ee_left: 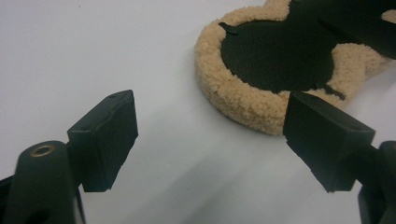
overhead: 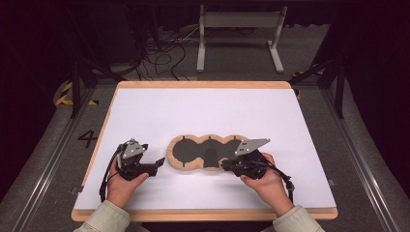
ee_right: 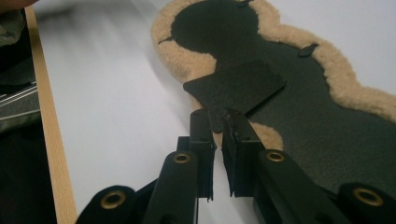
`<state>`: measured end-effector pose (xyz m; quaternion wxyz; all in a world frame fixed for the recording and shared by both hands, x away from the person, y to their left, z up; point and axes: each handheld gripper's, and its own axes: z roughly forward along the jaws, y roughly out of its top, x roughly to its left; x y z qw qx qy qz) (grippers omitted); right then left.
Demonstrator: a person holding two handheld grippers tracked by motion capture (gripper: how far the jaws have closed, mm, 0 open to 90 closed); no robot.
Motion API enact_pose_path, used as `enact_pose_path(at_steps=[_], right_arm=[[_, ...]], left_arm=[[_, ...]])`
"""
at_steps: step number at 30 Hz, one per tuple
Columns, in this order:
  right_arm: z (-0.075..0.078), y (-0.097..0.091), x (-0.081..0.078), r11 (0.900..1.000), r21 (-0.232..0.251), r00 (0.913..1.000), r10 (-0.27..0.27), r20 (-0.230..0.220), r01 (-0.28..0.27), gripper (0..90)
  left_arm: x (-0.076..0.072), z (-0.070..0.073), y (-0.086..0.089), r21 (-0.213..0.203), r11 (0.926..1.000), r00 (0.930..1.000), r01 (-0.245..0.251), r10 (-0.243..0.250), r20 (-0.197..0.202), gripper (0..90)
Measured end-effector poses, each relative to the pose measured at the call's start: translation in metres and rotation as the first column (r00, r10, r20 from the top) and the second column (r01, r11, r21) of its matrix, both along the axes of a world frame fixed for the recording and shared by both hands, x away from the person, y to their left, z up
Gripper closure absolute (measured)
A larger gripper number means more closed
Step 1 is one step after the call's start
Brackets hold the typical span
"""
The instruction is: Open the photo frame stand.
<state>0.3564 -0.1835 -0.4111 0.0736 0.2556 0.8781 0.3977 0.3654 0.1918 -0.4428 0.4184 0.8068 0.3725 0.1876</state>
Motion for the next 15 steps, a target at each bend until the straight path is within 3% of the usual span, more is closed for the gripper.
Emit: enact_pose_path(at_steps=[6, 15], right_arm=[[-0.007, 0.003, -0.001, 0.9992, -0.037, 0.9991, 0.013, -0.041, -0.014, 90.0], [-0.021, 0.008, 0.005, 0.9958, -0.092, 0.9944, -0.006, -0.105, -0.004, 90.0]], left_arm=[[0.0, 0.0, -0.001, -0.003, 1.0, 1.0, 0.001, -0.001, -0.006, 19.3], [0.0, -0.001, -0.002, -0.001, 1.0, 0.9999, 0.006, -0.006, -0.01, 19.9]])
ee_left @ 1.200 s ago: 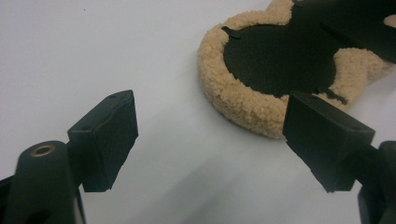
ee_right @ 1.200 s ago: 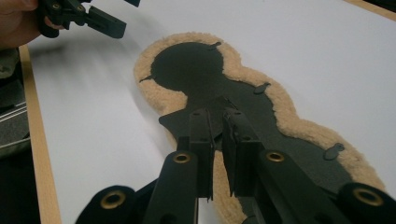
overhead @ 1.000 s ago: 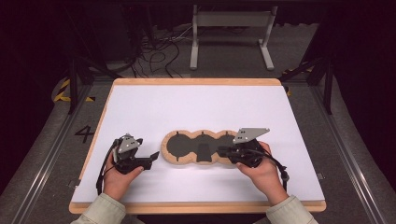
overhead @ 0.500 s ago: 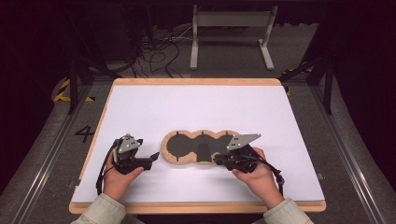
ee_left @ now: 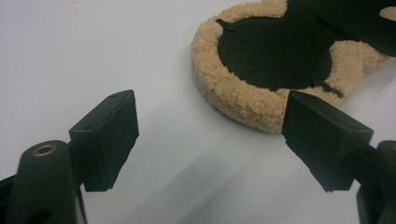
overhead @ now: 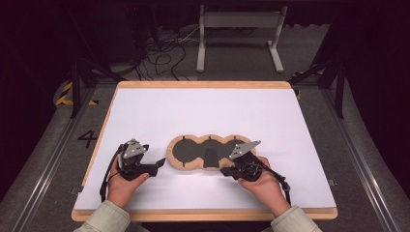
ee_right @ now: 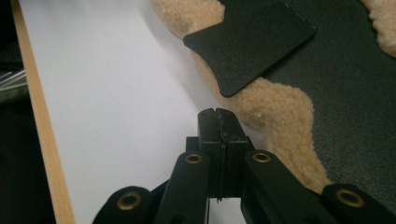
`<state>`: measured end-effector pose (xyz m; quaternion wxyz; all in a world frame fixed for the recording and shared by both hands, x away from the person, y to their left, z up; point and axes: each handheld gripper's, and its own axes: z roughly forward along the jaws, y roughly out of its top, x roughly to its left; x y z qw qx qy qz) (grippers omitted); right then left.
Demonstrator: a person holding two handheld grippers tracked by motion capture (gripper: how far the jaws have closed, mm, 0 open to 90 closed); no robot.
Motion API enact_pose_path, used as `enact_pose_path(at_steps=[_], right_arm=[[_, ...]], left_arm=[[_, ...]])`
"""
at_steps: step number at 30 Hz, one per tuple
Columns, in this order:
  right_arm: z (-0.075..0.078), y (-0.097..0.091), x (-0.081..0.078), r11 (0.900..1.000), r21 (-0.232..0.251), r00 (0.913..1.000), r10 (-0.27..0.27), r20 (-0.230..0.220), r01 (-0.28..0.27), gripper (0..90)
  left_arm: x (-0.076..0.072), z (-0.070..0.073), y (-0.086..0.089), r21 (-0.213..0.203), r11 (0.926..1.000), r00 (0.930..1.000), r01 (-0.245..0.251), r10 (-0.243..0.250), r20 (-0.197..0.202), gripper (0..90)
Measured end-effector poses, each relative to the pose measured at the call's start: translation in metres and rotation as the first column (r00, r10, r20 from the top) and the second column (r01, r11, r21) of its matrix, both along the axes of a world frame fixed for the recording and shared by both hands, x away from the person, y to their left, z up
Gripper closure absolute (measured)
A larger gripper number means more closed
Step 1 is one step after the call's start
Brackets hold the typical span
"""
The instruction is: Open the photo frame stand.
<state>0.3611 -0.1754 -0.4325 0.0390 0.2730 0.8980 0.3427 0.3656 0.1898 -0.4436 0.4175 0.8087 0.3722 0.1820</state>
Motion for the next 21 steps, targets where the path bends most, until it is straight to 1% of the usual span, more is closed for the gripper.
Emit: enact_pose_path(at_steps=[6, 9, 11, 15, 21], right_arm=[[-0.0061, 0.0063, 0.0036, 0.9999, -0.012, 1.0, 0.002, -0.006, -0.002, 90.0], [-0.0094, 0.0091, 0.0051, 0.9999, -0.005, 0.9999, -0.013, -0.005, 0.013, 90.0], [-0.0099, 0.0092, 0.0053, 0.9999, -0.002, 0.9999, -0.012, -0.002, 0.012, 90.0], [-0.0086, 0.0086, 0.0052, 0.9993, 0.03, 0.9997, -0.024, 0.003, 0.024, 90.0], [-0.001, 0.0055, 0.0042, 0.9968, 0.074, 0.999, -0.031, 0.03, 0.029, 90.0]], left_arm=[[0.0001, -0.0002, -0.0001, 0.004, 1.0, 1.0, 0.0, 0.0, -0.006, 20.3], [0.0001, 0.0, 0.0, 0.009, 0.9999, 1.0, 0.005, -0.005, -0.008, 20.3], [0.0001, -0.0001, 0.0, 0.01, 0.9999, 0.9999, 0.006, -0.006, -0.008, 20.3], [0.0, -0.0002, 0.0001, 0.006, 1.0, 1.0, 0.004, -0.004, -0.006, 20.3], [0.0, -0.0004, -0.0005, 0.008, 1.0, 1.0, 0.004, -0.003, -0.008, 20.3]])
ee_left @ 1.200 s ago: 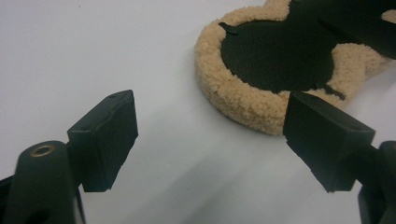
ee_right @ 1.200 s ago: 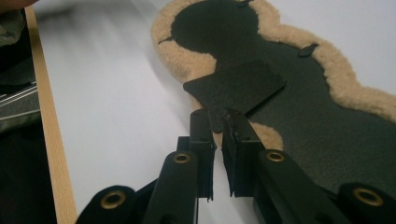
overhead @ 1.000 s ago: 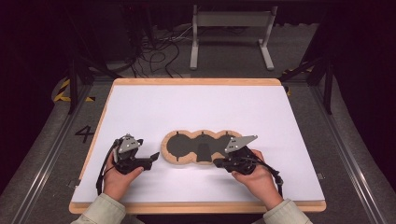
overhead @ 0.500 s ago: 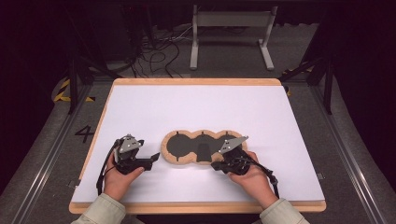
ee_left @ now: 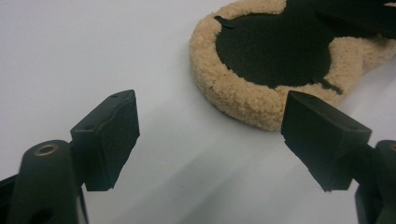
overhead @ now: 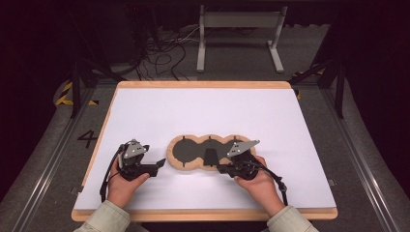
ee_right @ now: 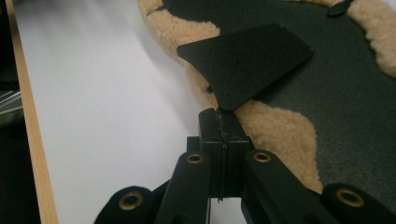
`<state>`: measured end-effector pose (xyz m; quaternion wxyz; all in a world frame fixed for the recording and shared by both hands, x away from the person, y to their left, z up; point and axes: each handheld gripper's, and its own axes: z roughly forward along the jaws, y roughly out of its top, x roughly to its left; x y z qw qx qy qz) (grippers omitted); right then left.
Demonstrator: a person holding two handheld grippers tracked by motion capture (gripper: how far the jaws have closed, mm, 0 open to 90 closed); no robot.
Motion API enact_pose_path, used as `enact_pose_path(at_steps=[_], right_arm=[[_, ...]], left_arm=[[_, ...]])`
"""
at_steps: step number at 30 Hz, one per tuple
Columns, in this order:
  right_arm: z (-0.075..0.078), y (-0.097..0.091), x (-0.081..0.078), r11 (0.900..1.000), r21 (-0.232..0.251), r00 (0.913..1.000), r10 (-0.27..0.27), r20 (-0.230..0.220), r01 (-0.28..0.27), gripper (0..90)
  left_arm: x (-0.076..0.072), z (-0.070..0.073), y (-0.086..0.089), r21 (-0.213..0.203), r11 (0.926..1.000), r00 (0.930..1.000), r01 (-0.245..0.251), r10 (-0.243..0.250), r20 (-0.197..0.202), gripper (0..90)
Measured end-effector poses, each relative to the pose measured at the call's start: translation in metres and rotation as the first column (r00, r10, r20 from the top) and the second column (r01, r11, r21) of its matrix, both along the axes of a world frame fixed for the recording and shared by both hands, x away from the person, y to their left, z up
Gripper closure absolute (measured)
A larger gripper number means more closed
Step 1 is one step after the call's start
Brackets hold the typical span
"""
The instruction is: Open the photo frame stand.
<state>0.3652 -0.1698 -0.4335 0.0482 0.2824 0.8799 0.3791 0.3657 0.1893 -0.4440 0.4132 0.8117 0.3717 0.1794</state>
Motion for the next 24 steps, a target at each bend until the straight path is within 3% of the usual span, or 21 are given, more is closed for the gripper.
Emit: enact_pose_path(at_steps=[7, 12, 22, 24], right_arm=[[0.008, -0.001, 0.001, 0.9994, 0.03, 0.9992, -0.018, 0.037, 0.017, 90.0], [0.015, -0.004, 0.002, 0.9948, 0.084, 0.9957, -0.063, 0.068, 0.057, 89.4], [0.018, -0.008, 0.0, 0.9959, 0.064, 0.994, -0.07, 0.084, 0.064, 86.5], [0.021, -0.012, -0.002, 0.9976, 0.035, 0.9938, -0.062, 0.093, 0.059, 84.7]], left_arm=[[0.0, 0.0, 0.0, 0.004, 1.0, 1.0, 0.005, -0.005, -0.001, 20.3], [0.0, 0.0, 0.0, 0.004, 1.0, 1.0, 0.007, -0.007, -0.001, 20.3], [0.002, 0.001, -0.001, -0.008, 0.9999, 1.0, 0.008, -0.008, -0.003, 20.3], [0.002, 0.001, 0.0, -0.024, 0.9997, 0.9999, 0.01, -0.01, -0.009, 20.3]])
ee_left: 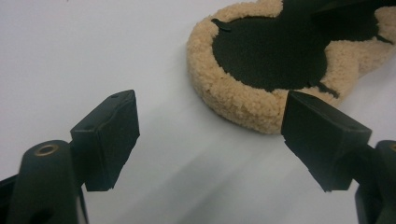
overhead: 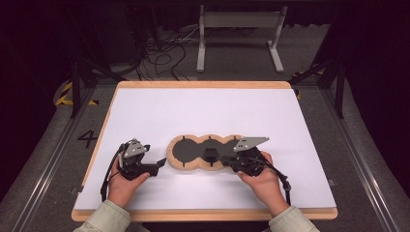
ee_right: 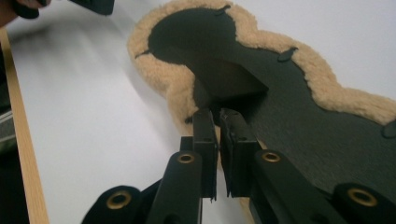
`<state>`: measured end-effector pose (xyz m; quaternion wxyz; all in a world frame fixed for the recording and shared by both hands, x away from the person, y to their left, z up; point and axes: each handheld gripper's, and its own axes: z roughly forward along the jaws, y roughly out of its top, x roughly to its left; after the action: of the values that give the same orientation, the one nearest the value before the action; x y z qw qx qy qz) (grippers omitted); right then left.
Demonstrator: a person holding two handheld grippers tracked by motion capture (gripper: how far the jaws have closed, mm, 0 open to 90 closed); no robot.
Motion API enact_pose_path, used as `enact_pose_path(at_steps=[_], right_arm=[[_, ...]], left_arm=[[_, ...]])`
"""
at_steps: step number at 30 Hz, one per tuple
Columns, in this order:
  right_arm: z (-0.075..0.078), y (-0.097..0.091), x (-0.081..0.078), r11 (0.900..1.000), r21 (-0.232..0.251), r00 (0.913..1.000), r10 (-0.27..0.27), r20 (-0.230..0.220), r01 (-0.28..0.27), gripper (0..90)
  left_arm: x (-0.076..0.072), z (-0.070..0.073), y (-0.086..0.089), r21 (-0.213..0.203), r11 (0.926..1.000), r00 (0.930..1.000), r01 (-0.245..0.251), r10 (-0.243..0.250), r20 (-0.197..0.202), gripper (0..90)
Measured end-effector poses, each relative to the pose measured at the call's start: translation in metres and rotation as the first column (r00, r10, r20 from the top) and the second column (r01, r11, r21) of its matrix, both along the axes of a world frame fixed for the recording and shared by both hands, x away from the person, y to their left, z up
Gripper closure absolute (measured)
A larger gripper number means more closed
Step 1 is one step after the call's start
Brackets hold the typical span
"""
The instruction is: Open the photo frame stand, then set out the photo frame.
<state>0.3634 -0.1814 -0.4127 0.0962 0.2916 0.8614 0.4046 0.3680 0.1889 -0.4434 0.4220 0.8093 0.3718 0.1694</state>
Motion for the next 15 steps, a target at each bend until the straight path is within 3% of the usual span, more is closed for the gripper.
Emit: enact_pose_path(at_steps=[2, 6, 15], right_arm=[[0.004, -0.006, -0.001, 1.0, 0.001, 0.9999, -0.009, 0.011, 0.009, 83.6], [0.012, -0.015, -0.002, 0.9995, 0.016, 0.999, -0.028, 0.035, 0.027, 79.5], [0.028, -0.033, -0.003, 0.9976, 0.036, 0.9972, -0.061, 0.043, 0.059, 68.9]], left_arm=[[0.001, 0.001, 0.001, -0.014, 0.9999, 1.0, 0.0, 0.0, -0.006, 20.3], [-0.001, 0.011, -0.001, 0.002, 0.9999, 0.9998, -0.017, 0.017, 0.007, 20.2], [-0.003, 0.015, -0.002, -0.05, 0.9988, 0.9993, -0.006, 0.004, -0.037, 21.2]])
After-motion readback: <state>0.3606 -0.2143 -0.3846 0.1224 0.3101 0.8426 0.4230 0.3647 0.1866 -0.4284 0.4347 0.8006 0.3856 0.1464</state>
